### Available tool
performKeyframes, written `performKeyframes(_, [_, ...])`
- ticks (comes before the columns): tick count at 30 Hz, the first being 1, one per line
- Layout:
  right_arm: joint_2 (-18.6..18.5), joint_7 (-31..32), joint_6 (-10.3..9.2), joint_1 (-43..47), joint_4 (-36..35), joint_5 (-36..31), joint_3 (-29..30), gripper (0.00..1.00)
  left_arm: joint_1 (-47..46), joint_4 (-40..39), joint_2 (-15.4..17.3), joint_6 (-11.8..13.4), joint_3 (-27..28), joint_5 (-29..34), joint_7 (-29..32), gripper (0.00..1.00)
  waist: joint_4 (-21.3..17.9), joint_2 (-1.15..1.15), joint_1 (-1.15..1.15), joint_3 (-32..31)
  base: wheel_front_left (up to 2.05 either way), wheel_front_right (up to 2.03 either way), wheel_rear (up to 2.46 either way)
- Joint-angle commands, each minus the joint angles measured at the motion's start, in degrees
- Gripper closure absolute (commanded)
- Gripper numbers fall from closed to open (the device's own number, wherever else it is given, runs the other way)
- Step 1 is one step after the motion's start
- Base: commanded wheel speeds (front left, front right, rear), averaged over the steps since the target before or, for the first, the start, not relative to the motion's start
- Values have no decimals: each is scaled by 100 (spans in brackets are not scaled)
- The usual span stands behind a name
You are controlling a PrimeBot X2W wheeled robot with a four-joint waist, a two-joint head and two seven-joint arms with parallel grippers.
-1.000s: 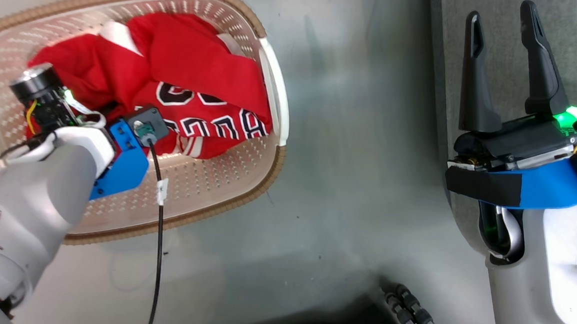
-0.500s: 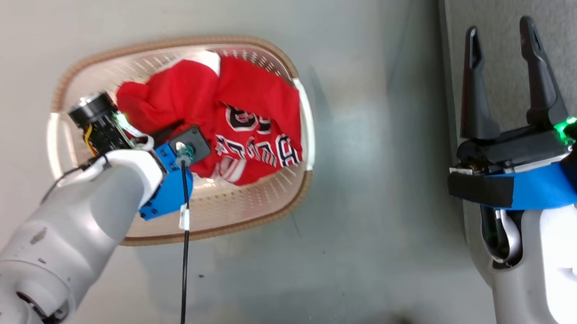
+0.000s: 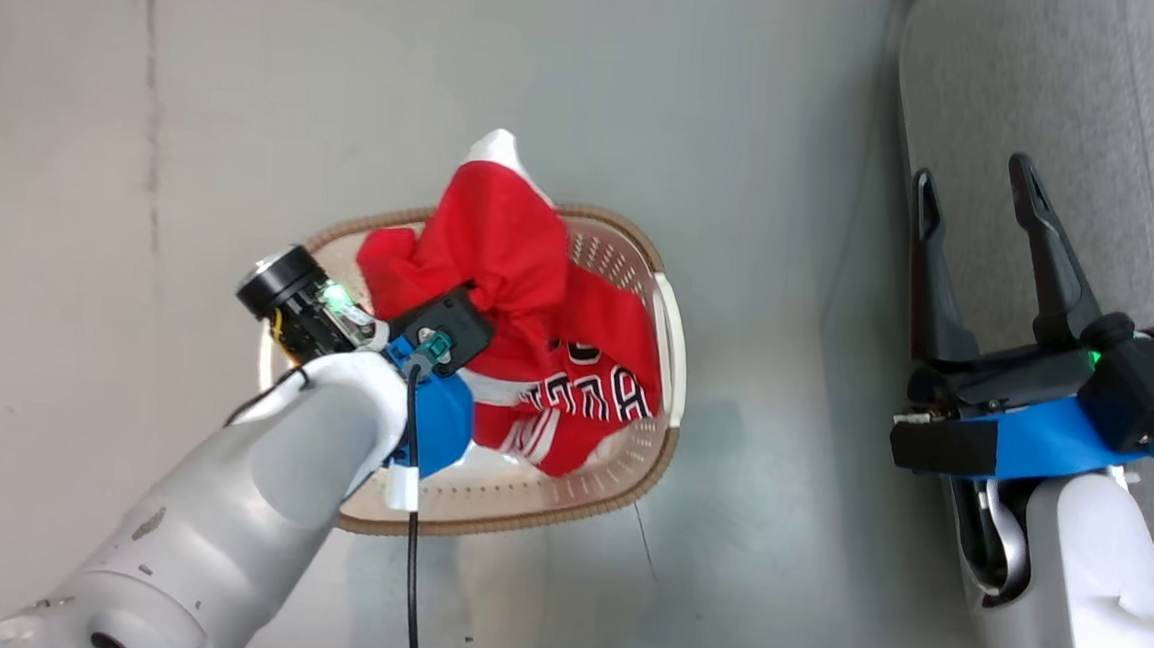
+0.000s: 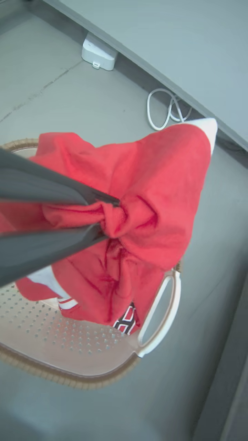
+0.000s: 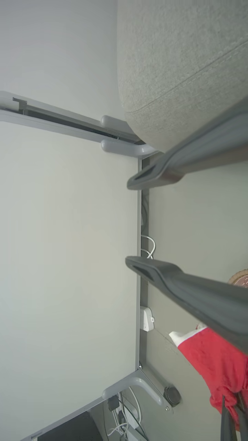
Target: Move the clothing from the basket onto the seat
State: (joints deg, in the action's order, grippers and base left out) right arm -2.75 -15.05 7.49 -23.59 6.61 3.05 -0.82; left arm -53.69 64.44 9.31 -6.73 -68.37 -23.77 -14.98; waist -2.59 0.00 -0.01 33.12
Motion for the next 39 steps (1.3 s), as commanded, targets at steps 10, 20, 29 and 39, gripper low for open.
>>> performKeyframes(10, [-23,-20,1,597,189,-10,91,0,710,-1329,263,268,817,-55,-29,100,370,0,1,-1240,0,0,0])
performKeyframes(20, [-23,-20,1,1077,302,70,104,0,1271,-2243,295,419,1542,-24,-29,100,373,0,1,-1947,0,0,0])
performKeyframes(29, [-23,-20,1,1499,395,108,170,0,1646,-2957,270,406,2105,14,-30,100,406,0,1,-2513,0,0,0])
performKeyframes(39, [-23,-20,1,1879,451,131,152,0,1700,-3387,188,374,2239,106,-30,100,486,0,1,-3052,0,0,0])
